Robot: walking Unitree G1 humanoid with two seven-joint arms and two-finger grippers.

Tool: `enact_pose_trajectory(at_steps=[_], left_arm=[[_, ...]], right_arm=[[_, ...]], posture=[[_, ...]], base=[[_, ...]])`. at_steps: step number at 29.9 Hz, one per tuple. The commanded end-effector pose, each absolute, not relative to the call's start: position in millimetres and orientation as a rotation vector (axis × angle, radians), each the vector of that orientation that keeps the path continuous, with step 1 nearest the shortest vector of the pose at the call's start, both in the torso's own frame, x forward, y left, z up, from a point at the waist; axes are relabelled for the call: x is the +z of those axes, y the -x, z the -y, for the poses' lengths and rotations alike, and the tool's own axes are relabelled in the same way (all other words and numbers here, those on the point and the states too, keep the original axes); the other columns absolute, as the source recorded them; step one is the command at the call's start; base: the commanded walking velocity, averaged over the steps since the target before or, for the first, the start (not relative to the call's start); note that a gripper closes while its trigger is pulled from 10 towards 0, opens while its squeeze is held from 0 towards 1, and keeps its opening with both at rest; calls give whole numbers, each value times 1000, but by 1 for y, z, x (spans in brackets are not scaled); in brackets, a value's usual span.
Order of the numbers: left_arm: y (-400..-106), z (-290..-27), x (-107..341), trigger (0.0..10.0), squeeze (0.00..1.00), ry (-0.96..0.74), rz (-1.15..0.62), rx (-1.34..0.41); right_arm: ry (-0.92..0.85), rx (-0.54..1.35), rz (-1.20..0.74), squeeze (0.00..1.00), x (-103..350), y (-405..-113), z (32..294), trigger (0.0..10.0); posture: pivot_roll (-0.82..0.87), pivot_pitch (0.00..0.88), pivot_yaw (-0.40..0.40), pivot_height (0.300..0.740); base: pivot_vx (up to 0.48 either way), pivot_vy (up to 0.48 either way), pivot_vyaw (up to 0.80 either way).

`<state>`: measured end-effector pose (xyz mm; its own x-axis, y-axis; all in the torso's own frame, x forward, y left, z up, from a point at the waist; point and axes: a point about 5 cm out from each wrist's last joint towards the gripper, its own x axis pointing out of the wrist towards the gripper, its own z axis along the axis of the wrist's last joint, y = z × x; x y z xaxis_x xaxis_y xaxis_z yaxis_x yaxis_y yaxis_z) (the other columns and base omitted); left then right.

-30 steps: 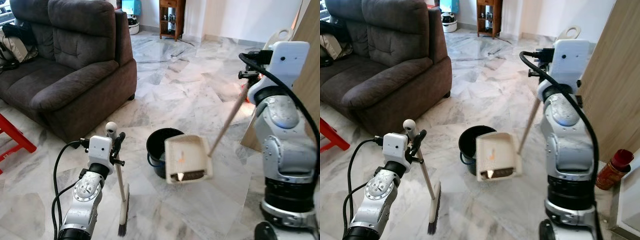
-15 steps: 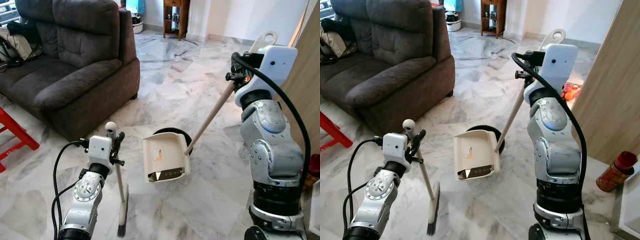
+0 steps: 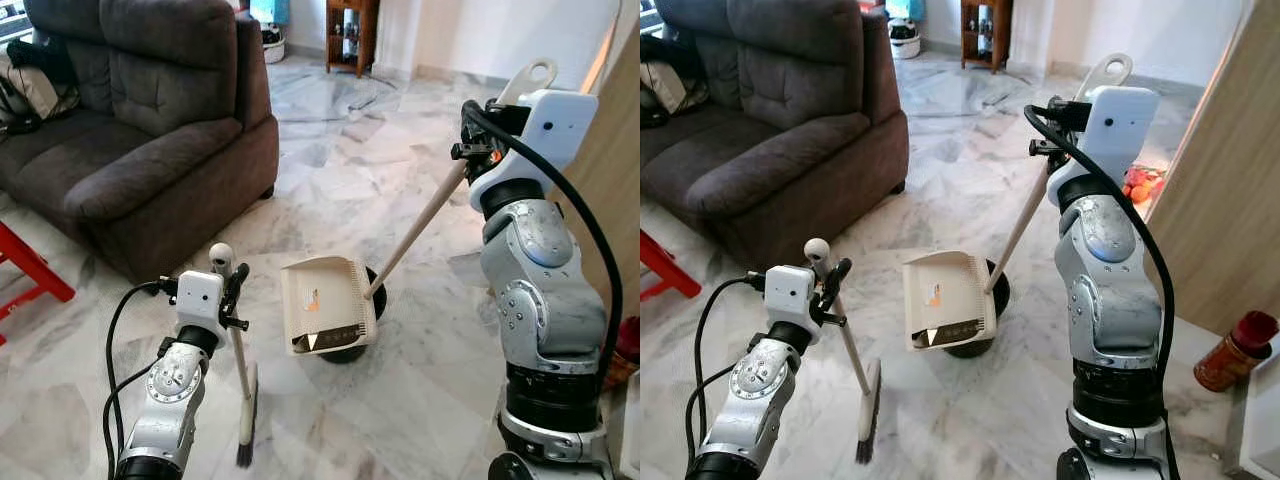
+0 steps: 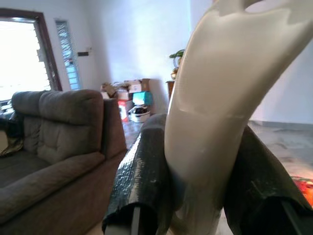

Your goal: Sweep floor

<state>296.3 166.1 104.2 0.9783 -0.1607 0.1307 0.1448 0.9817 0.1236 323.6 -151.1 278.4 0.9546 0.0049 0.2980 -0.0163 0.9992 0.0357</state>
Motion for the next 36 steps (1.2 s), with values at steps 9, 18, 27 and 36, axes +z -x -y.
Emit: enact_pose_trajectory(at_steps=[9, 18, 27, 36], left_arm=[[-299, -169, 119, 10000, 0, -122, 203, -142], [-299, -168, 119, 10000, 0, -122, 203, -141], [-300, -169, 119, 10000, 0, -122, 204, -139], [-300, -169, 119, 10000, 0, -122, 203, -139]], right_arm=[[-50, 50, 376, 0, 293, -319, 146, 10000], [-56, 63, 377, 0, 293, -319, 144, 10000], [-31, 94, 384, 0, 293, -318, 140, 10000], [-44, 113, 384, 0, 293, -318, 137, 10000]], posture=[[61, 15, 55, 740], [62, 12, 53, 740], [62, 14, 52, 740], [65, 11, 50, 740]], base=[[292, 0, 0], [291, 0, 0], [292, 0, 45], [292, 0, 351]])
